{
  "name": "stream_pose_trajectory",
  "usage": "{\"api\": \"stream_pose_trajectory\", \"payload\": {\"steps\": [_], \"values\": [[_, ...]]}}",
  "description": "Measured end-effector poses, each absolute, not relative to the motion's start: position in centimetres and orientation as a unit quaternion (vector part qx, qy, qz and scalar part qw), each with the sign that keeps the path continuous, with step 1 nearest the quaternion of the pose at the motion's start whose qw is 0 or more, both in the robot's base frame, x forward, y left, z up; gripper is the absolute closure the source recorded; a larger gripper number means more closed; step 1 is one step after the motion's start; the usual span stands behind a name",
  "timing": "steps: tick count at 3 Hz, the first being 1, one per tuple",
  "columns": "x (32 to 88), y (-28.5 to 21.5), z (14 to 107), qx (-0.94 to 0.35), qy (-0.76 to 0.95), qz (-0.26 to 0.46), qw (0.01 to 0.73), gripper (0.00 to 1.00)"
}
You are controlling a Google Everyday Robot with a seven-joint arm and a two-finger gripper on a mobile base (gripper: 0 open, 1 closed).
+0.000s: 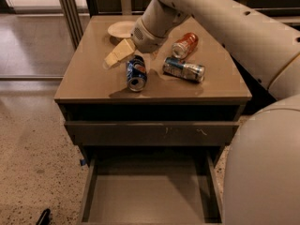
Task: Place pepsi can into middle drawer
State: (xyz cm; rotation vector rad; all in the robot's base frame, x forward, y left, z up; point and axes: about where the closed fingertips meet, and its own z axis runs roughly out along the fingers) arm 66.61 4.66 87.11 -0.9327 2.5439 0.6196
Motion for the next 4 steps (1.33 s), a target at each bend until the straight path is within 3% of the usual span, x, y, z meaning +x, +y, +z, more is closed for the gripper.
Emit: {"api": "stream_pose_trajectory", "payload": {"steps": [3, 4], "values": [[67.5, 5.0, 82.0, -0.314, 0.916, 0.214, 0.131, 0.00], [67.5, 5.0, 82.0, -0.314, 0.916, 0.214, 0.130, 0.18]]}}
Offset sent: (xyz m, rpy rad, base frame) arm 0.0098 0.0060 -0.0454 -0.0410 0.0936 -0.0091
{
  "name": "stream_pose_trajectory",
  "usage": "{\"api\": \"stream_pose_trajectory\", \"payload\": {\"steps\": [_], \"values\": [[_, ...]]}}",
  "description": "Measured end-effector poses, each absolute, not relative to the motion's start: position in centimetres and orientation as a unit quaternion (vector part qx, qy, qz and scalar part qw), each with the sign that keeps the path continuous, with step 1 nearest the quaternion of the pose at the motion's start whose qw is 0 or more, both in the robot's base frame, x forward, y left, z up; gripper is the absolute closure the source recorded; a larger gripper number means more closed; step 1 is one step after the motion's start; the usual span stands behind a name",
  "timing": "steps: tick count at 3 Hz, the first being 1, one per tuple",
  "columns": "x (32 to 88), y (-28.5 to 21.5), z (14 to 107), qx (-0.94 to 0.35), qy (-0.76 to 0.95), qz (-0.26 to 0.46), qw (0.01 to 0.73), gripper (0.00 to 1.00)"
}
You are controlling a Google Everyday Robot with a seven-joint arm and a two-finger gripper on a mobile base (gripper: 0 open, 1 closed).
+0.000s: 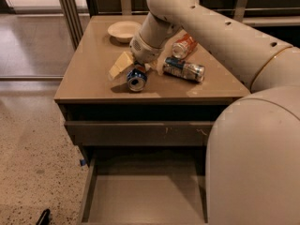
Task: Place pepsi can into middle drawer
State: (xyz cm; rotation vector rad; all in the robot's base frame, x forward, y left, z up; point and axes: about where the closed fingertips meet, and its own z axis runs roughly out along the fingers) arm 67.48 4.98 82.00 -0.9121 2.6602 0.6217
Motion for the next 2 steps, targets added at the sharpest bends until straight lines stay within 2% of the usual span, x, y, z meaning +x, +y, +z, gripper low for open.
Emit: {"api": "stream_pose_trajectory", "payload": {"steps": [2], "values": [[67.48, 4.99, 81.99, -0.314, 0.916, 0.214, 0.130, 0.65]]}}
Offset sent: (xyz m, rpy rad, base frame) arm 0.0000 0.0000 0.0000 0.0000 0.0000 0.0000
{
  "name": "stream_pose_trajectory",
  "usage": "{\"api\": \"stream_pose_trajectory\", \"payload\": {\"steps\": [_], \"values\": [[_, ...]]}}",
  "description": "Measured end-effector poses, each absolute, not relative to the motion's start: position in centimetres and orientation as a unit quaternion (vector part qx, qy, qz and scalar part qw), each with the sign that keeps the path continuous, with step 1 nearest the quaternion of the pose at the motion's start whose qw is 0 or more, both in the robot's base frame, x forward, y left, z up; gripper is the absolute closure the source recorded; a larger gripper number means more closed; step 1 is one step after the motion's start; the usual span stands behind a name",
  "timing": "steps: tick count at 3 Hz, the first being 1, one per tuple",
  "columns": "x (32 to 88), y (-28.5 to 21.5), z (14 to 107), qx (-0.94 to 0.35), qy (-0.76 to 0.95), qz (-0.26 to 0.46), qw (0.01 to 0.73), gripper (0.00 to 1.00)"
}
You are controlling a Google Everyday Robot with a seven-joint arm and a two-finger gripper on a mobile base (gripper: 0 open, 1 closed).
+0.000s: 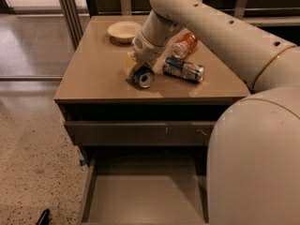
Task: Place pepsi can into middle drawer
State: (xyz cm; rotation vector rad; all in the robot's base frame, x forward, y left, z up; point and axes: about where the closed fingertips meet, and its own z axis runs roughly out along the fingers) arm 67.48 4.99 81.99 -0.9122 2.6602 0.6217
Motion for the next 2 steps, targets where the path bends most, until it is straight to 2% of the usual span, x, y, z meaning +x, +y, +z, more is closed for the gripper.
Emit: {"api": "stream_pose_trajectory", "payload": {"steps": [1, 2], "values": [[67.48, 4.99, 81.99, -0.314, 0.916, 0.214, 0.130, 0.88], [67.48, 4.99, 81.99, -0.314, 0.916, 0.214, 0.130, 1.00]]}}
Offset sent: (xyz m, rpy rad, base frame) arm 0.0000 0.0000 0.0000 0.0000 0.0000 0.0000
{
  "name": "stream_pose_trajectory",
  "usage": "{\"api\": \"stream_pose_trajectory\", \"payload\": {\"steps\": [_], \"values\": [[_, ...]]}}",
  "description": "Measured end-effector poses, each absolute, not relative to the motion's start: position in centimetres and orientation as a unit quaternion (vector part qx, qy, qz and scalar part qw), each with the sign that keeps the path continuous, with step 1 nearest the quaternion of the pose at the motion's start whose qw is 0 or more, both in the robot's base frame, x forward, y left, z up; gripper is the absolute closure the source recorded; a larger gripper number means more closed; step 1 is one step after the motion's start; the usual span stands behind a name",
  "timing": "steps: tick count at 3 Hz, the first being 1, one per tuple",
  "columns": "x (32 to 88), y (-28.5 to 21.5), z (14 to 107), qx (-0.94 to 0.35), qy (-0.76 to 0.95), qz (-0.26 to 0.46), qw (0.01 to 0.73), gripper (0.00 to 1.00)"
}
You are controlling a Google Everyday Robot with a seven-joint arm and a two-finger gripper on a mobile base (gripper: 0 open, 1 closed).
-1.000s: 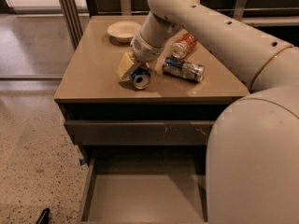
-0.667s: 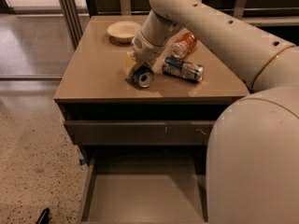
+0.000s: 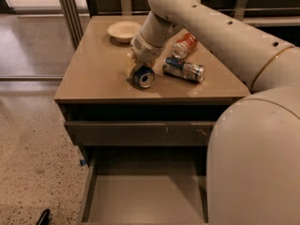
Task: Place pepsi can into middle drawer
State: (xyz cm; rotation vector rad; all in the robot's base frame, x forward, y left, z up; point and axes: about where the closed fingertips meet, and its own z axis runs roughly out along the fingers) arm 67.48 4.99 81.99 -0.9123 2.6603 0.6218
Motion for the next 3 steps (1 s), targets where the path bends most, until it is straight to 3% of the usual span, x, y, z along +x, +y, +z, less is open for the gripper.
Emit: {"api": "stream_pose_trajectory", "payload": {"steps": [3], "values": [[66.9, 4.0, 84.0, -0.350, 0.900, 0.220, 0.139, 1.00]]}}
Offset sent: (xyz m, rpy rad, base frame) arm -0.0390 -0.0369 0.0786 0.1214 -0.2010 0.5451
